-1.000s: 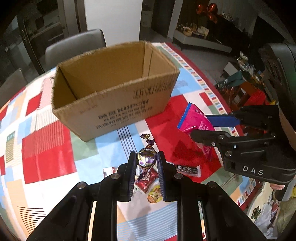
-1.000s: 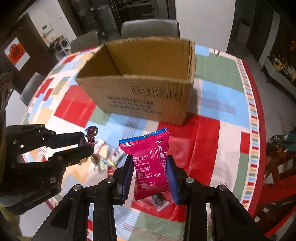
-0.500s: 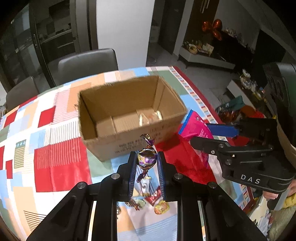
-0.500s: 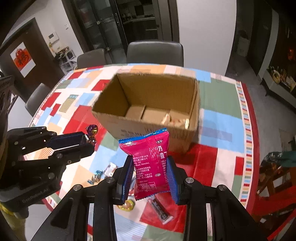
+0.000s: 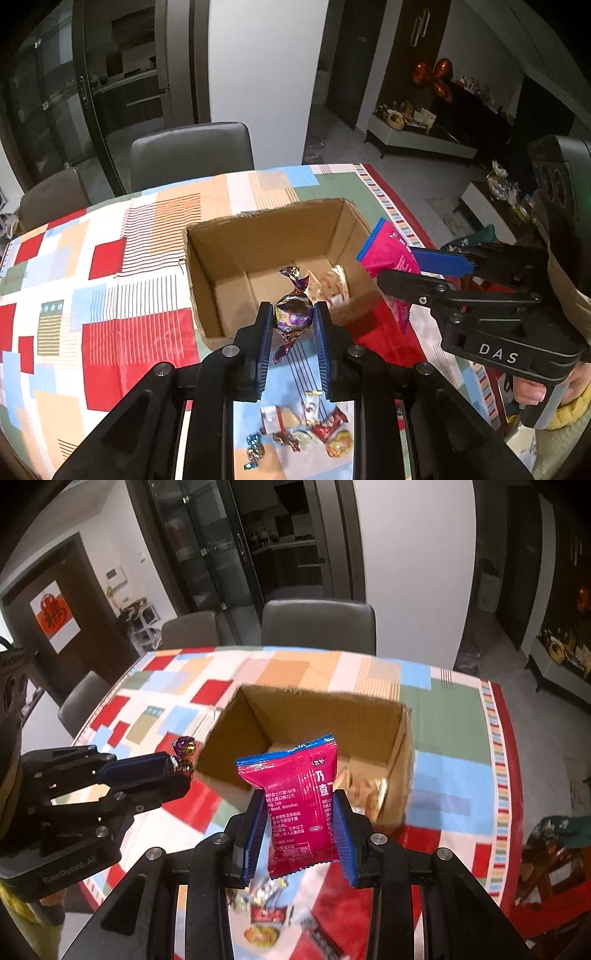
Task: Organize snacks
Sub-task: 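Lower the candy into the box with the left gripper while the right gripper drops the pink packet in, then move both open grippers back toward the remaining snacks on the table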
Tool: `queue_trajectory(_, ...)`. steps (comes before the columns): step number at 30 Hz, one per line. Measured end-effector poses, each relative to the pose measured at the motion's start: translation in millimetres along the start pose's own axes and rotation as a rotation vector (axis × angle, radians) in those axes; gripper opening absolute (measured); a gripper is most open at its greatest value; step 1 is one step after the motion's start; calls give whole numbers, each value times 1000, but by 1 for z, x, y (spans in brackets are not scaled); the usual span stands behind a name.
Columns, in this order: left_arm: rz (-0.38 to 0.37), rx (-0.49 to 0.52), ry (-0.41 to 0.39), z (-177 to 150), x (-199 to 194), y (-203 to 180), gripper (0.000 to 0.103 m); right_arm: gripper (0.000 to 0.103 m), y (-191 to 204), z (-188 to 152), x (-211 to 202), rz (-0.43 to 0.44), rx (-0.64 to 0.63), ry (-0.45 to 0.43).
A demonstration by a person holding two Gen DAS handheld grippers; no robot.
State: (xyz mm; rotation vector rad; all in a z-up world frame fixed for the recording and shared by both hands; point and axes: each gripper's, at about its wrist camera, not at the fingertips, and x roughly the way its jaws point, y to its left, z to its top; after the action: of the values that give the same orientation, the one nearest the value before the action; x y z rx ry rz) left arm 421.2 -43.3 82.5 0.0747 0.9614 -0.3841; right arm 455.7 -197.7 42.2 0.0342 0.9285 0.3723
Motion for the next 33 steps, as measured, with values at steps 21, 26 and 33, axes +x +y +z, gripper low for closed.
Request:
queue_trajectory(21,71,-48,-24,24,47,26,56,52,-25,20,42,-63,34,-13)
queue_trajectory(26,106,-27,-30,7,36,22,57,52,-19,7,38,-64,11,8)
queue_trajectory(33,104,-17,-41,-23,9,16,57,52,-4,-16,20,-45,-21,24)
